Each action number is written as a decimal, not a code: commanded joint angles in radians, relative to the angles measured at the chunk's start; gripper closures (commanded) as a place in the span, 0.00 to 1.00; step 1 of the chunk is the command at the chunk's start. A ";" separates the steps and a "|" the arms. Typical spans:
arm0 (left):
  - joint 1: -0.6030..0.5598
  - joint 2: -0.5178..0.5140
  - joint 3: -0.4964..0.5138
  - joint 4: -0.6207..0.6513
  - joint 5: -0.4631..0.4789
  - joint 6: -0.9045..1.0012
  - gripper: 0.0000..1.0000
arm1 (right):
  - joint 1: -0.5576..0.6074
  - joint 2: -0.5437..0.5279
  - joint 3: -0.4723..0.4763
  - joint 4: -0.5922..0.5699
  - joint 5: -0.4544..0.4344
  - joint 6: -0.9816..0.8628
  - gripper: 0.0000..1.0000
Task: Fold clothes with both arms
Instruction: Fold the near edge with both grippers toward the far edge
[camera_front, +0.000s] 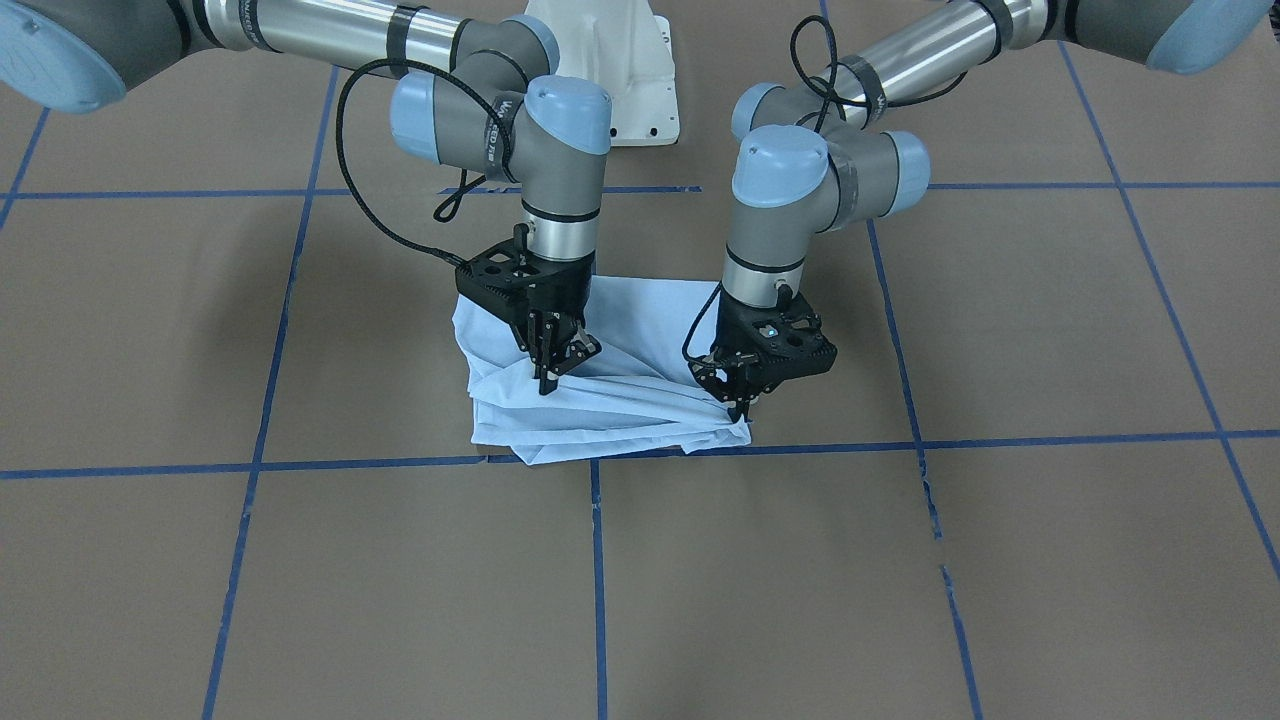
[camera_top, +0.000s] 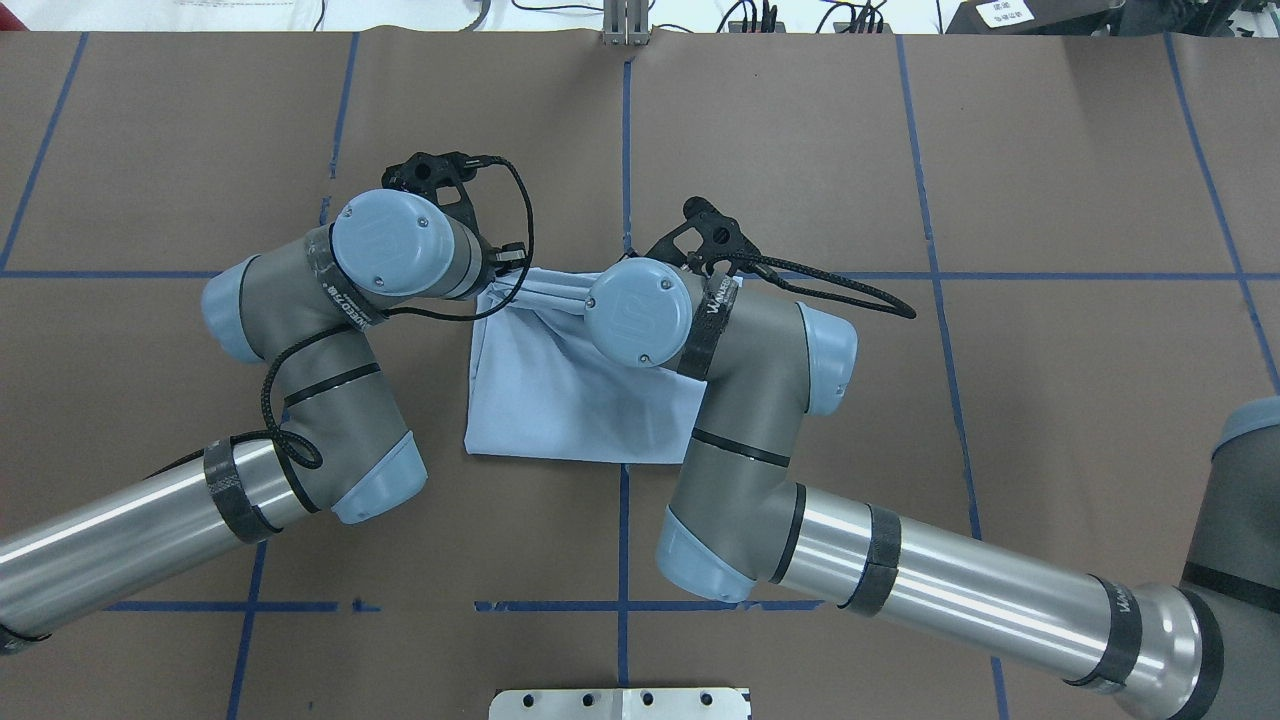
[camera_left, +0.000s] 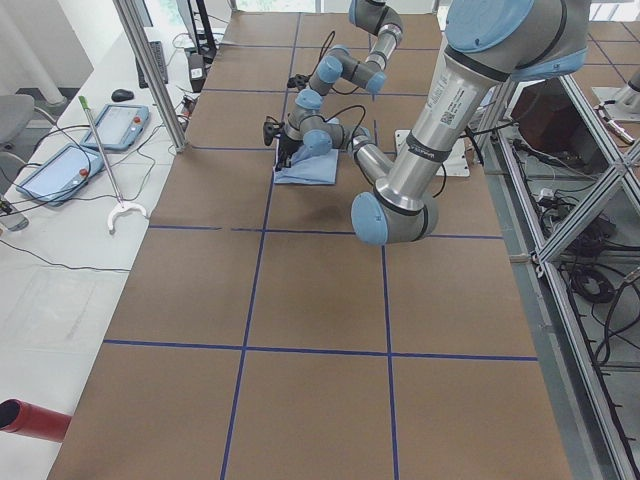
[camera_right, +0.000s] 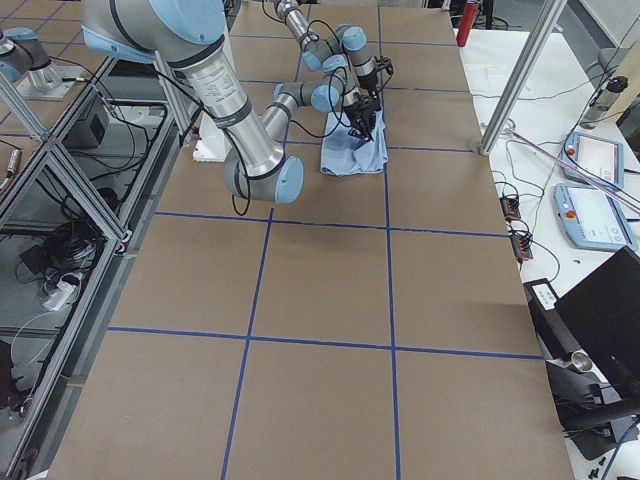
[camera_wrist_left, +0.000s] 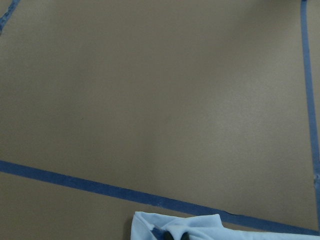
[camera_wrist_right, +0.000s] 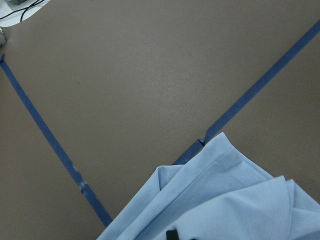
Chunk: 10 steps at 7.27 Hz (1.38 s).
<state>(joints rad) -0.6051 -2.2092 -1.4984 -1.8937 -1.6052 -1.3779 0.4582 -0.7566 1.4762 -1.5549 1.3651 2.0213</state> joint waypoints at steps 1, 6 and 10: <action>0.001 0.006 0.010 -0.045 -0.007 0.033 0.39 | 0.011 0.008 -0.008 0.001 0.000 -0.080 0.32; -0.091 0.074 -0.128 -0.050 -0.154 0.278 0.00 | 0.002 0.007 0.018 0.039 0.086 -0.377 0.00; -0.091 0.074 -0.128 -0.050 -0.159 0.277 0.00 | -0.039 0.002 -0.097 0.036 -0.029 -0.632 0.00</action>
<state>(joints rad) -0.6958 -2.1357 -1.6256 -1.9435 -1.7634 -1.1016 0.4187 -0.7541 1.4244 -1.5171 1.3669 1.4751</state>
